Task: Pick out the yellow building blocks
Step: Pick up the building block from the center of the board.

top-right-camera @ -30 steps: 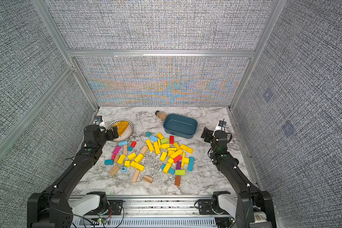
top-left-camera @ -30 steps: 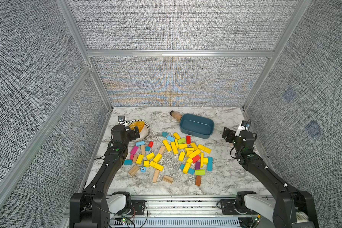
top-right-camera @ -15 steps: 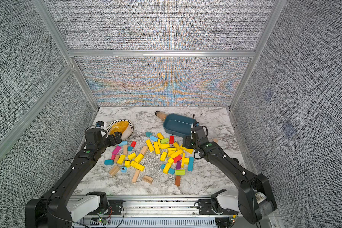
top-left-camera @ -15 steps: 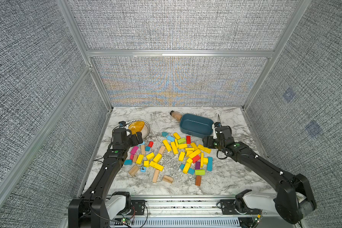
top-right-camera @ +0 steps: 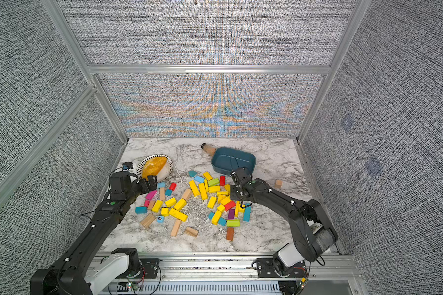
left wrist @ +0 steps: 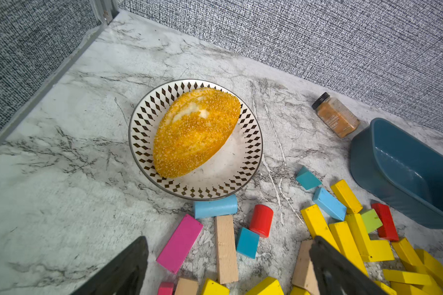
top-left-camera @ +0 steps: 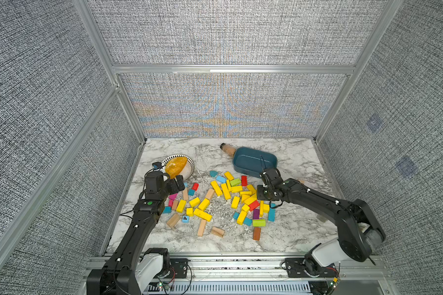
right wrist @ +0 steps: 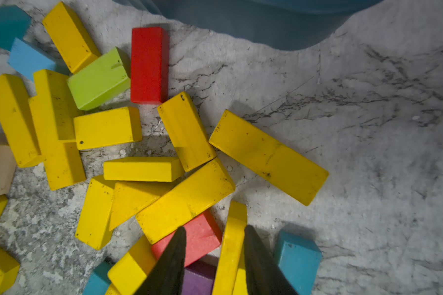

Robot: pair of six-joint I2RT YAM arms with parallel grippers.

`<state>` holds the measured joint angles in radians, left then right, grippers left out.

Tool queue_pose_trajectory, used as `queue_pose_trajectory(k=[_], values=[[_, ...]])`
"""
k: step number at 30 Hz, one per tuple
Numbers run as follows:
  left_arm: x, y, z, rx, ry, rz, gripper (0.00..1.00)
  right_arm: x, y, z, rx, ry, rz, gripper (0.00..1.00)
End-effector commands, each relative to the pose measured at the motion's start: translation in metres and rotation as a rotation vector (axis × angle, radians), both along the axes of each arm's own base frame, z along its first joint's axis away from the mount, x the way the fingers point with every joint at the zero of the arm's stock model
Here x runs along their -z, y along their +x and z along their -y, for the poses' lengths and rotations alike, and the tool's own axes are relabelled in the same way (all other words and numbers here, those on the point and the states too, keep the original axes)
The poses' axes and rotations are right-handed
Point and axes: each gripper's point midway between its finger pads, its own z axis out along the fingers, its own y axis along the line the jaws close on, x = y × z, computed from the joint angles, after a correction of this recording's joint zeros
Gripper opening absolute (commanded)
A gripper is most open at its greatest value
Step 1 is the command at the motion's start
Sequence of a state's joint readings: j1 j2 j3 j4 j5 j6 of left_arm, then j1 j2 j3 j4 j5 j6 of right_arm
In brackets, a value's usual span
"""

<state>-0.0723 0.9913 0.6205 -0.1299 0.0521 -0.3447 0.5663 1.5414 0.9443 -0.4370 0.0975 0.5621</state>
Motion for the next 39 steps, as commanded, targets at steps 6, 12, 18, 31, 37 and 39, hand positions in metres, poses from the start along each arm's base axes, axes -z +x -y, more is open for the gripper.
queue_pose_trajectory(k=[6,12,18,31,37,39], values=[[-0.017,-0.006,-0.01,-0.063,0.004,0.087,1.0,0.022,-0.009,0.012,0.087,-0.099,-0.065,0.37],[-0.019,-0.007,-0.009,-0.058,-0.004,0.096,1.0,0.03,-0.009,0.01,0.108,-0.117,-0.069,0.36],[-0.022,-0.006,-0.008,-0.052,-0.008,0.096,1.0,0.035,-0.007,0.01,0.118,-0.125,-0.069,0.25],[-0.022,-0.001,0.014,0.034,-0.109,0.084,1.0,-0.03,0.012,0.0,0.121,-0.029,0.085,0.03],[-0.017,0.002,0.025,0.062,-0.182,0.04,0.99,-0.095,0.037,-0.004,0.105,0.074,0.259,0.0],[-0.017,0.002,0.029,0.074,-0.206,0.035,0.99,-0.118,0.056,-0.006,0.1,0.132,0.332,0.0]])
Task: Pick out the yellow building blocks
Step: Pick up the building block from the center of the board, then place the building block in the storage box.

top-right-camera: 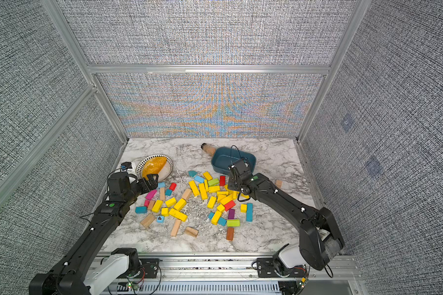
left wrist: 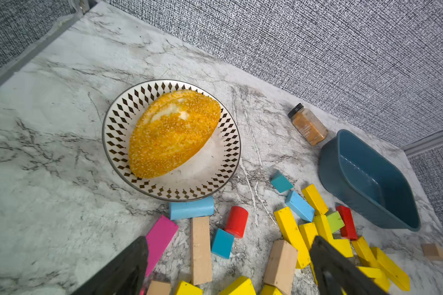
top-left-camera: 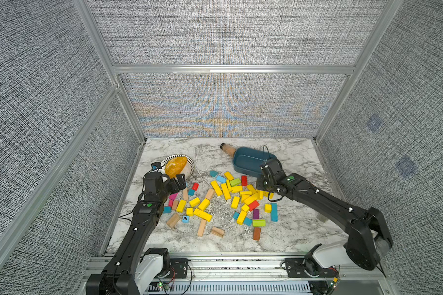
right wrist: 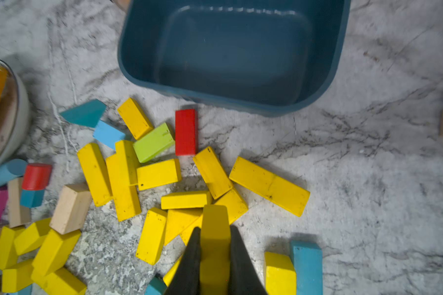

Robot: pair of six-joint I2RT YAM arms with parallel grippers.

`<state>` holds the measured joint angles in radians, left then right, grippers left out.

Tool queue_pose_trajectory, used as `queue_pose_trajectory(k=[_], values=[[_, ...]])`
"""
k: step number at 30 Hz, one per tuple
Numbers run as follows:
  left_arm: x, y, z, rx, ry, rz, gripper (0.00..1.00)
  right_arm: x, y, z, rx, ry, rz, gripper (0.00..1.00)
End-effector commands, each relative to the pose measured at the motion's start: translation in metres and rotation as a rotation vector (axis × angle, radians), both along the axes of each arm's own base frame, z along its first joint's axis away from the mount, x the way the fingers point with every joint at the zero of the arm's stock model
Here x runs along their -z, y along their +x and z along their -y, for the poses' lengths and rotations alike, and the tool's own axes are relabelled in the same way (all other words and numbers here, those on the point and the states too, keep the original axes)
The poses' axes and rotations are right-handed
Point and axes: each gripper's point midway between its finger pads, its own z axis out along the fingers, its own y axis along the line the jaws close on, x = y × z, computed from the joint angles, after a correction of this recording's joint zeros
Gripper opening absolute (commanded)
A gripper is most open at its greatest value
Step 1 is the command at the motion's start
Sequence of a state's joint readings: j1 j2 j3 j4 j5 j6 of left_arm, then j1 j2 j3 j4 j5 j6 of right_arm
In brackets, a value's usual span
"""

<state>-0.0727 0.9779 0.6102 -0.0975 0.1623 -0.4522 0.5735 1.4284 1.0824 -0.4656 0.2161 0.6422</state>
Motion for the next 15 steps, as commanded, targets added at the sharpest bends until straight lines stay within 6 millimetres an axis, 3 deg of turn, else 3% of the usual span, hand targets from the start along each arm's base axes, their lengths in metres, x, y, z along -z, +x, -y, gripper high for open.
queue_pose_trajectory(k=[1,4,6,11,15], values=[[-0.009,0.004,0.013,0.048,-0.066,0.019,0.99,-0.039,0.03,-0.008,-0.033,0.083,0.137,0.0],[-0.006,0.007,0.021,0.084,-0.085,-0.012,0.99,-0.076,0.056,-0.02,-0.057,0.177,0.233,0.0],[-0.004,0.009,0.026,0.099,-0.095,-0.035,0.99,-0.087,0.077,-0.029,-0.07,0.2,0.271,0.0],[-0.004,0.012,0.032,0.107,-0.115,-0.039,0.98,-0.075,0.133,-0.032,-0.057,0.215,0.289,0.0],[-0.006,0.012,0.038,0.129,-0.115,-0.044,0.98,-0.052,0.176,-0.035,-0.061,0.233,0.273,0.0]])
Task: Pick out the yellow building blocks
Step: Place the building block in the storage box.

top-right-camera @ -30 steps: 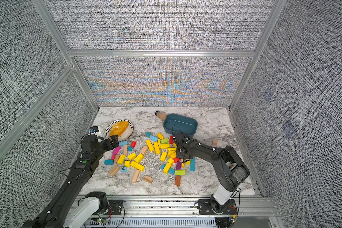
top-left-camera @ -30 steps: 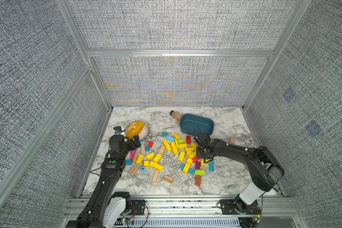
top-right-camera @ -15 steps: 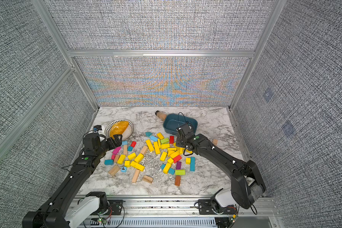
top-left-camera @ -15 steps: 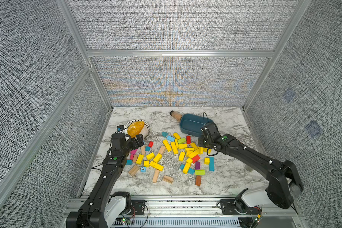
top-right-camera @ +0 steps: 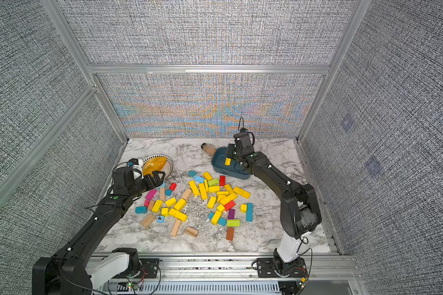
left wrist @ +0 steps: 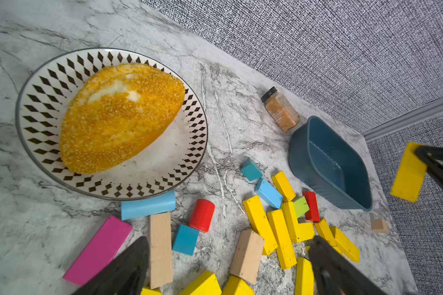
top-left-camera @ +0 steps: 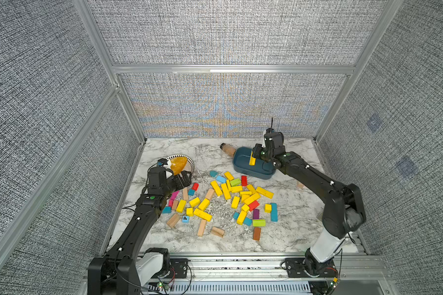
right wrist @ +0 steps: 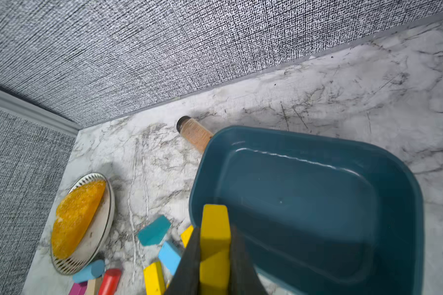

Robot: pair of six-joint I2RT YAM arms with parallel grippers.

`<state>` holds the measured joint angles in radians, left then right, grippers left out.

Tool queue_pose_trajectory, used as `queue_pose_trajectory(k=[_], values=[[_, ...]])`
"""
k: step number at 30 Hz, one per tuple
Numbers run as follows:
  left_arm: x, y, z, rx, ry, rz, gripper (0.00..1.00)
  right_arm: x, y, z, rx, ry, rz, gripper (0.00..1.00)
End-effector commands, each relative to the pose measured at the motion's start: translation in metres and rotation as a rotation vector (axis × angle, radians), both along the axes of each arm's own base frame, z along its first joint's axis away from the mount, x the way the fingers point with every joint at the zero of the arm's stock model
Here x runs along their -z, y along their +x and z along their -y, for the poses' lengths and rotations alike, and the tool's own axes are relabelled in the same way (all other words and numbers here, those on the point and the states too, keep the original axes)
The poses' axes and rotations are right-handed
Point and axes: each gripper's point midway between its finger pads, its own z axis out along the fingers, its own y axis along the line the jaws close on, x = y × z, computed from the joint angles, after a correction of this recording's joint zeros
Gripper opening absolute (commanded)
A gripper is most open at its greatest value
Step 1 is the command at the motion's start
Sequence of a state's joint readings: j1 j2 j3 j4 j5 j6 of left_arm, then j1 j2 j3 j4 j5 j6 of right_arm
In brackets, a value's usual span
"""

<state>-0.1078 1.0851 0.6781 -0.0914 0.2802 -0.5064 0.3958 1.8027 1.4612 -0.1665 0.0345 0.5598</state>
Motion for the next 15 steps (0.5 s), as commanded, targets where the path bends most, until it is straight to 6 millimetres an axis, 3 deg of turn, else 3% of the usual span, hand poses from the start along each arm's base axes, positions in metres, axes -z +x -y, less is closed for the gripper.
queue_pose_trajectory(k=[1,5,8,12,15], values=[[-0.004,0.002,0.007,0.028,-0.008,0.006,0.98,0.003,0.031,-0.014,-0.055,0.036,0.04,0.0],[0.005,0.002,0.013,0.062,0.007,-0.029,0.98,0.043,0.056,-0.025,-0.085,0.046,-0.021,0.0],[0.009,0.004,0.018,0.091,0.005,-0.048,0.98,0.071,0.062,-0.032,-0.096,0.063,-0.07,0.0],[0.011,0.005,0.024,0.138,0.013,-0.072,0.98,0.095,0.067,-0.036,-0.091,0.078,-0.099,0.0],[0.002,0.003,0.026,0.17,0.039,-0.062,0.98,0.109,0.07,-0.041,-0.104,0.089,-0.126,0.0]])
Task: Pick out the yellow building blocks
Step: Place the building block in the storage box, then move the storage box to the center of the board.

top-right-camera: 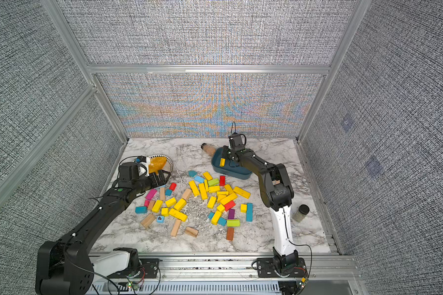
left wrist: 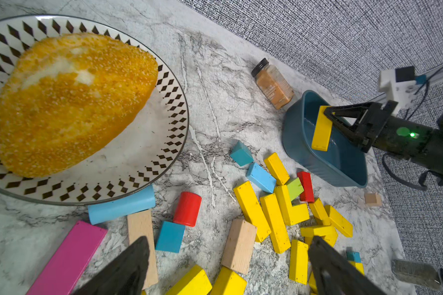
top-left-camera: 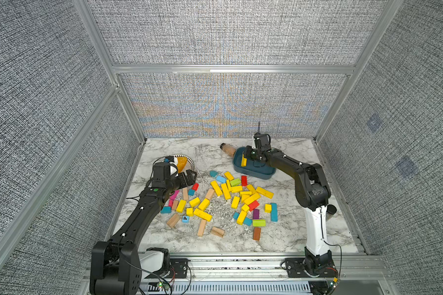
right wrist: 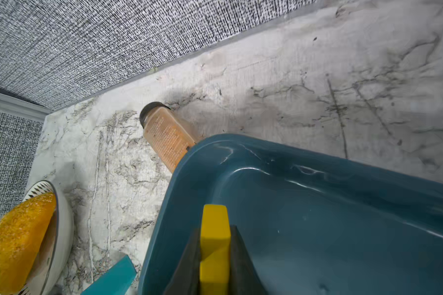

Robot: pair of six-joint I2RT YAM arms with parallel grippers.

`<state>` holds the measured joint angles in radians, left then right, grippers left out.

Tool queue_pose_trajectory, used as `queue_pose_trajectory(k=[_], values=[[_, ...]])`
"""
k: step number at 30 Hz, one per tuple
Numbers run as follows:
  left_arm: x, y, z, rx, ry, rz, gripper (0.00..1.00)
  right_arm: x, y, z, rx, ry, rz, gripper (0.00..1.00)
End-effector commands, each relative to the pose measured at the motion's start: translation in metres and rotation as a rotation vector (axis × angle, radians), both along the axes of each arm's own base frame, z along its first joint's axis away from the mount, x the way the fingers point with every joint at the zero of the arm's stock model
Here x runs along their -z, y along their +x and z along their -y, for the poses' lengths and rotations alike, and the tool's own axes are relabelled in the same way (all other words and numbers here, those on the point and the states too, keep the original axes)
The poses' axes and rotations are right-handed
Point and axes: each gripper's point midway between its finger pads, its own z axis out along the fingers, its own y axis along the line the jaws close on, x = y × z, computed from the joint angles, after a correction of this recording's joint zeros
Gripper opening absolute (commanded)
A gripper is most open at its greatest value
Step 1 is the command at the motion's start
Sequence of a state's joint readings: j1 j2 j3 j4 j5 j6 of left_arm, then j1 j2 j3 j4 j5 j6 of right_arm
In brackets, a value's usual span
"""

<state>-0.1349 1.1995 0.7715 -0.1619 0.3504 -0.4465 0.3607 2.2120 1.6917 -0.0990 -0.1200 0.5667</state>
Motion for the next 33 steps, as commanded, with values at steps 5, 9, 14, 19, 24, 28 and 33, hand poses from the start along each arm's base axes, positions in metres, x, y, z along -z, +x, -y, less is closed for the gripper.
queue_pose_trajectory(k=[5,9,14,19,24,28,33], values=[[-0.016,-0.004,-0.004,0.045,0.083,0.045,0.98,0.021,0.006,-0.01,-0.022,0.043,-0.025,0.0],[-0.018,-0.003,-0.005,0.047,0.094,0.052,0.98,0.036,0.005,-0.014,-0.032,0.049,-0.051,0.0],[-0.019,0.002,-0.003,0.055,0.093,0.04,0.98,0.043,0.006,-0.008,-0.015,0.008,-0.057,0.03],[-0.018,0.01,-0.004,0.047,0.105,0.04,0.98,0.031,0.009,0.008,0.026,-0.147,-0.028,0.28],[-0.025,0.023,-0.005,0.028,0.109,0.051,0.98,-0.014,0.013,0.021,0.034,-0.233,0.028,0.45],[-0.034,0.028,-0.001,0.017,0.1,0.066,0.97,-0.068,0.006,0.045,0.062,-0.277,0.082,0.52],[-0.033,0.023,0.004,-0.01,0.089,0.067,0.97,-0.089,-0.033,0.112,0.236,-0.342,0.063,0.52]])
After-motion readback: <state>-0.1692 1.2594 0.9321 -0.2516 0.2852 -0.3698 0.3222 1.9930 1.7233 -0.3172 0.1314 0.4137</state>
